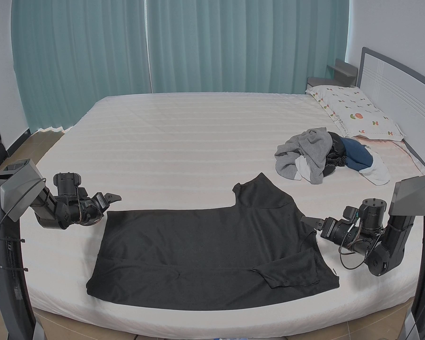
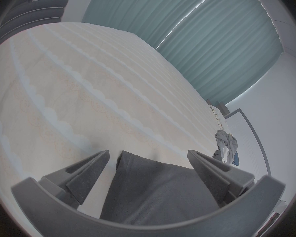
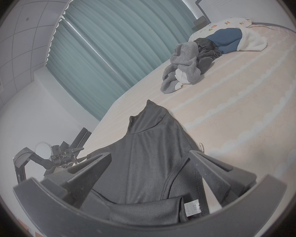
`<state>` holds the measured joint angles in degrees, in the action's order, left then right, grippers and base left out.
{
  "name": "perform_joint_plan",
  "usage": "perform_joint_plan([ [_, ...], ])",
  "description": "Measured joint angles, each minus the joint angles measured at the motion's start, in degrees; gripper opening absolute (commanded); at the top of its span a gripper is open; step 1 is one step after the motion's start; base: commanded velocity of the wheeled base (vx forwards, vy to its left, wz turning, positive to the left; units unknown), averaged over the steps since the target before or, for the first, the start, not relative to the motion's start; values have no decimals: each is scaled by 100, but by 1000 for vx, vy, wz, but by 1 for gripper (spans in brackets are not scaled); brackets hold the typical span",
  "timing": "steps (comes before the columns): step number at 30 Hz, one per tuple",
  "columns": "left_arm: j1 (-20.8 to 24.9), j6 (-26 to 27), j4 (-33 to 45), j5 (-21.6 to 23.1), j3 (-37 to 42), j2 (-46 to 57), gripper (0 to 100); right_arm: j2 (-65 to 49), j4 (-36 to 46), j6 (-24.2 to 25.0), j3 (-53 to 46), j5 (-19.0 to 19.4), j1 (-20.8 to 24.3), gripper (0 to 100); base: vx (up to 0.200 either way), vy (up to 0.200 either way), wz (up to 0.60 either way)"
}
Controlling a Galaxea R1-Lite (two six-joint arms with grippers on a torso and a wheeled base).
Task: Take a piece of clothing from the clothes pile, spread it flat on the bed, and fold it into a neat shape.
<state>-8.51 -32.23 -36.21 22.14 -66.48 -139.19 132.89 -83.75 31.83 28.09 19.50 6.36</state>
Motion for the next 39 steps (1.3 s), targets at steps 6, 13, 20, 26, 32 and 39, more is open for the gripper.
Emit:
perform_joint_plan([
  [6,79,-4,0,-2,-50,-96,0,11,0,-6,33,-2,5,100,0,0,0],
  [13,83,-9,2,-72,-26,-111,0,-12,88,-4,182,-18,99,100,0,0,0],
  [20,83,-257,11,-90,44,-56,0,-20,616,-30,739,-224,206,100,0,0,0],
  [26,85,-485,11,-95,110,66,0,33,1805,-72,1899,-356,261,100,0,0,0],
  [32,90,-720,13,-96,199,234,0,267,3282,-121,3346,-506,339,100,0,0,0],
  [39,91,-848,9,-156,295,367,0,895,4291,-173,4870,-708,402,100,0,0,0],
])
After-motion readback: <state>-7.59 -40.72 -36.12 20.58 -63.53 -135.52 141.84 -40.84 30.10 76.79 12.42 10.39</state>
